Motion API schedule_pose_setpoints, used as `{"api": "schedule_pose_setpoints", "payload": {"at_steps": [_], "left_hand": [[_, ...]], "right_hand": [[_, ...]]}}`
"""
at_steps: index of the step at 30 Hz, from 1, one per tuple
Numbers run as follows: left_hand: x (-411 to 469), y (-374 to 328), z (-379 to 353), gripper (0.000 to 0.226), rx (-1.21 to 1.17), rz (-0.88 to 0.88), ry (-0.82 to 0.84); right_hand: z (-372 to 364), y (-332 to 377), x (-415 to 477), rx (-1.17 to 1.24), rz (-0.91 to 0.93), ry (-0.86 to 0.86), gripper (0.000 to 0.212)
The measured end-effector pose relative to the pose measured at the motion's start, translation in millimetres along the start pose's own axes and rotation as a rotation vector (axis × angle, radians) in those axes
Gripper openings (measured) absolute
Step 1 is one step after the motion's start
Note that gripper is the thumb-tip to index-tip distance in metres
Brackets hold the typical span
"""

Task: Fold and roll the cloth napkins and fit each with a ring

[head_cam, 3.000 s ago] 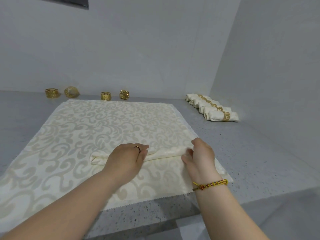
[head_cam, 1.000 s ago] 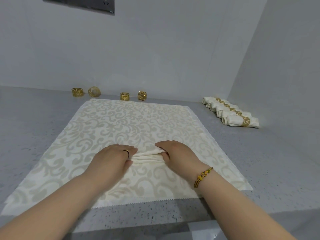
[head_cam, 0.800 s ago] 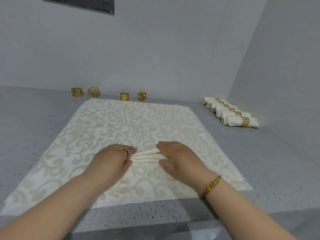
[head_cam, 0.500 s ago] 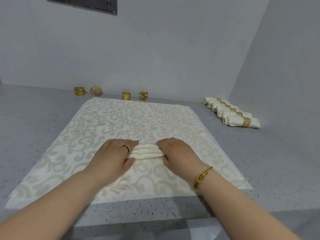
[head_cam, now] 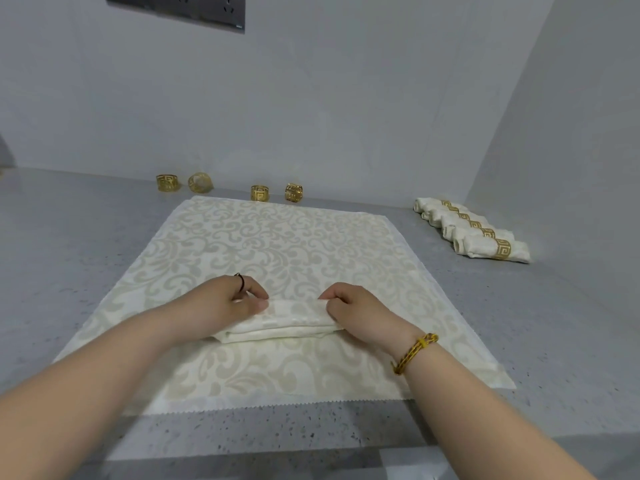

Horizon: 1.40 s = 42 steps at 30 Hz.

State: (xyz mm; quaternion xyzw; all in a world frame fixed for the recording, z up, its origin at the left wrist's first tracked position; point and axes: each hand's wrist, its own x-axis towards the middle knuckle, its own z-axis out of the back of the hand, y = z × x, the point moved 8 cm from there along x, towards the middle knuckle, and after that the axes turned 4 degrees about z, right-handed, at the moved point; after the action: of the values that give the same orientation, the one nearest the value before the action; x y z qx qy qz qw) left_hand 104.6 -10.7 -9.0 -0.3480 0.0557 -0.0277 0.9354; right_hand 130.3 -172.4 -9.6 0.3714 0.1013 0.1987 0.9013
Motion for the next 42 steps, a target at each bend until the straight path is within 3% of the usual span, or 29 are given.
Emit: {"api": "schedule_pose_setpoints", "payload": {"at_steps": [2, 5, 7, 9, 12, 16, 18, 20, 22, 24, 26, 31, 37, 40, 42], "left_hand": [[1, 5, -1, 0.009, -0.044, 0.006, -0.027], [4, 6, -3, 0.025, 0.113, -0.073, -0.089], [6, 6, -5, 0.052, 0.283, -0.13, -0.115], [7, 9, -8, 0.094, 0.407, -0.141, -0.101], [7, 16, -13, 0.134, 0.495, -0.107, -0.05], [6, 17, -14, 0.139, 0.532, -0.08, -0.03], [4, 13, -12, 0.141, 0.574, -0.081, -0.035], [3, 9, -10, 0.132, 0.576, -0.082, -0.023], [6, -1, -5, 0.098, 0.485, -0.099, -0.053], [9, -17, -4, 0.06, 0.462, -0.119, -0.077], [13, -28, -8, 0.038, 0.505, -0.1, -0.043], [30, -47, -26, 0.044, 0.379, -0.023, 0.083], [33, -36, -36, 0.033, 0.086, 0.018, 0.274], [30, -38, -37, 0.02, 0.063, -0.001, 0.274], [31, -38, -39, 0.025, 0.091, 0.002, 0.259]], "right_hand": [[0, 3, 3, -0.182, 0.055, -0.066, 0.032], [1, 27, -2, -0.402, 0.26, -0.22, 0.042], [-14, 45, -6, -0.436, 0.439, -0.212, 0.042], [-35, 43, -6, -0.489, 0.426, -0.05, 0.046], [-48, 31, -6, -0.631, 0.394, 0.068, 0.099], [-53, 26, -3, -0.671, 0.384, 0.139, 0.106], [-53, 26, -2, -0.668, 0.388, 0.136, 0.099], [-51, 26, -3, -0.574, 0.388, 0.121, 0.07], [-39, 26, -4, -0.329, 0.376, 0.038, 0.046], [-24, 17, -3, -0.015, 0.283, -0.068, 0.037], [-17, 10, -1, 0.17, 0.225, -0.157, 0.031], [-10, 6, 0, 0.163, 0.233, -0.241, 0.023], [2, -12, 1, 0.259, 0.094, -0.211, 0.054], [7, -16, -1, 0.323, 0.085, -0.177, 0.044], [9, -16, -2, 0.311, 0.091, -0.169, 0.037]]}}
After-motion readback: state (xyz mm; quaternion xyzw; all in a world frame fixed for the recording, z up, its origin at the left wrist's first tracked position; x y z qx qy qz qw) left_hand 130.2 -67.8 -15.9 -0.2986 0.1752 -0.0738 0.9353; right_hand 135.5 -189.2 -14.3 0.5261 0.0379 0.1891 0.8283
